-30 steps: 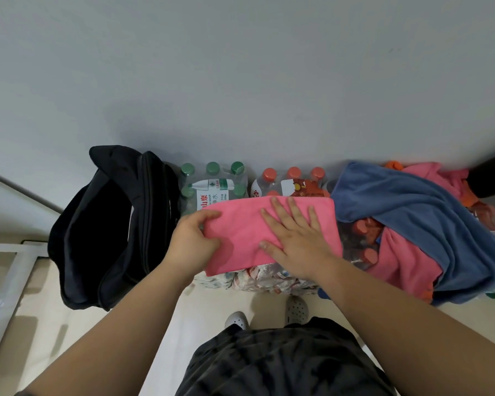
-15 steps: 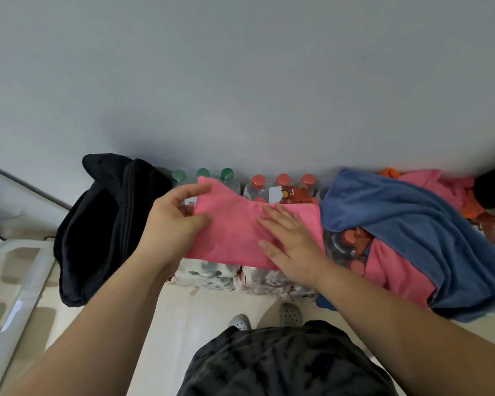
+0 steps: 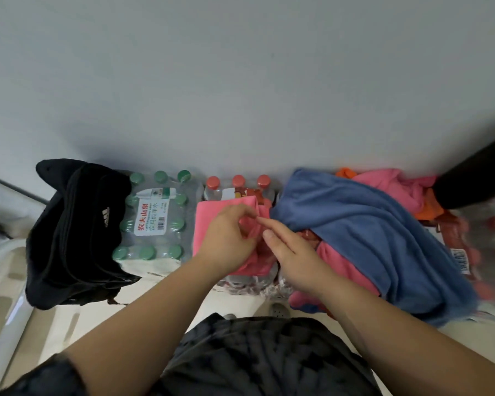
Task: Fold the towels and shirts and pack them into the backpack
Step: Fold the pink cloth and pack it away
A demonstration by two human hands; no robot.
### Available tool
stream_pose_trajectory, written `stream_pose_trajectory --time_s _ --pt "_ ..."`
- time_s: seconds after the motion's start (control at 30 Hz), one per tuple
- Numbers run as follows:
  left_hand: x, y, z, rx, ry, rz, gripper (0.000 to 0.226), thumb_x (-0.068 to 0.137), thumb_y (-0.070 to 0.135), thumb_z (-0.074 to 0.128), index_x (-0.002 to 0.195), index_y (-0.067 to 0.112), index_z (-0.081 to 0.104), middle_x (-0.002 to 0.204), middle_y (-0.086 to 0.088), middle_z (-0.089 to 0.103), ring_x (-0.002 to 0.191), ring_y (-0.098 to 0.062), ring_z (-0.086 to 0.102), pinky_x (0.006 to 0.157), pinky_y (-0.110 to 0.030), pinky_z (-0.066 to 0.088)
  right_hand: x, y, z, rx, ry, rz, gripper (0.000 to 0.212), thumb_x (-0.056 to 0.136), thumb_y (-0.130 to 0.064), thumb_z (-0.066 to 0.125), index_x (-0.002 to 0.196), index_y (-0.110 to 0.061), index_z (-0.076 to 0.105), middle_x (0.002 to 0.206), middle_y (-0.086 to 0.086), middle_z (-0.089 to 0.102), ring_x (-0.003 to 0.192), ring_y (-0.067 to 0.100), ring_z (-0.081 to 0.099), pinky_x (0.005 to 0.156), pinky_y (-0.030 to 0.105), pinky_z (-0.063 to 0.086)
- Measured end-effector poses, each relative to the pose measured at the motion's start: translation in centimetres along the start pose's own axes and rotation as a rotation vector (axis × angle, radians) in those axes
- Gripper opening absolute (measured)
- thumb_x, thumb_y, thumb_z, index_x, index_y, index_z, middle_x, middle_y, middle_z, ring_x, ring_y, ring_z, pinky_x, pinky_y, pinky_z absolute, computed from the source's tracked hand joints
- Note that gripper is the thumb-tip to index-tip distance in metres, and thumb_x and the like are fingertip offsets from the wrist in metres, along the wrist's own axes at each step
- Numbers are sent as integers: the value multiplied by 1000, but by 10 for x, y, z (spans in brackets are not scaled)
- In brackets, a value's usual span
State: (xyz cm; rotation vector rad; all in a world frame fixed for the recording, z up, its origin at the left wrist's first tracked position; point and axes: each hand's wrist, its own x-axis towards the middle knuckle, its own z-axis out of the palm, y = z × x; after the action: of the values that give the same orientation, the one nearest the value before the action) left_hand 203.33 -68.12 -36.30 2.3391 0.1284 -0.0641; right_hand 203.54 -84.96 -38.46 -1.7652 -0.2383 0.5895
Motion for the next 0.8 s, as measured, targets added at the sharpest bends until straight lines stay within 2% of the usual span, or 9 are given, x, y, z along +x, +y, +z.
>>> stream_pose_trajectory --time_s 0.07,0.2,0.3,0.37,0.47,0.53,0.63,0.7,0.8 --pt "-3 -2 1 -40 -22 -77 28 80 9 72 97 29 62 87 12 67 74 -4 64 73 -26 52 0 1 -3 7 -25 27 34 105 -34 46 137 -30 58 132 -18 60 125 -9 49 108 15 36" --pt "-14 -6 -10 -34 67 -106 38 82 -3 61 105 26 64 98 13 68 78 -4 64 67 -10 46 6 0 -2 -167 -118 32 32 104 -31 51 110 -8 71 108 5 66 102 14 61 97 32 46" --pt "-16 -15 -18 162 144 -18 41 83 9 67 122 20 64 119 5 64 94 -6 61 86 -27 50 7 -7 -6 -160 -87 31 21 98 -36 61 98 -20 74 95 -2 69 90 12 64 86 31 52" --pt "-14 -21 -16 363 95 83 55 87 35 63 139 18 55 142 -4 54 124 -24 55 107 -41 43 3 -10 -12 -112 -67 78 18 96 -39 63 101 -25 74 94 -2 73 89 14 68 83 30 53" --pt "-9 -20 -2 548 -148 100 77 90 67 29 157 29 26 166 5 20 152 -26 19 122 -54 15 -4 -10 -18 -59 -129 115 15 97 -36 63 100 -25 73 87 4 74 79 23 68 80 37 55" --pt "-9 -24 12 641 -255 95 81 88 73 6 160 35 8 168 11 2 155 -24 -2 121 -59 0 -4 -7 -19 -110 -136 119 16 98 -36 62 100 -25 73 84 4 73 76 21 67 80 40 54" --pt "-11 -28 22 729 -253 126 85 85 76 -14 159 36 0 167 14 -6 154 -27 -11 118 -64 -5 -3 -4 -23 -152 -105 169 27 97 -42 60 93 -20 75 79 7 73 75 24 69 79 46 57" --pt "-10 -32 26 781 -250 153 84 86 79 -5 159 38 -2 166 15 -9 153 -31 -13 116 -68 -5 -3 -3 -25 -187 -90 183 32 96 -44 59 85 -17 74 75 5 73 73 22 70 78 47 57" --pt "-10 -34 28 831 -255 214 92 81 87 16 158 40 -2 166 14 -6 153 -37 -10 113 -74 -2 -1 -7 -32 -358 -9 122 28 97 -43 59 90 -20 74 75 -3 72 73 12 67 76 37 55"
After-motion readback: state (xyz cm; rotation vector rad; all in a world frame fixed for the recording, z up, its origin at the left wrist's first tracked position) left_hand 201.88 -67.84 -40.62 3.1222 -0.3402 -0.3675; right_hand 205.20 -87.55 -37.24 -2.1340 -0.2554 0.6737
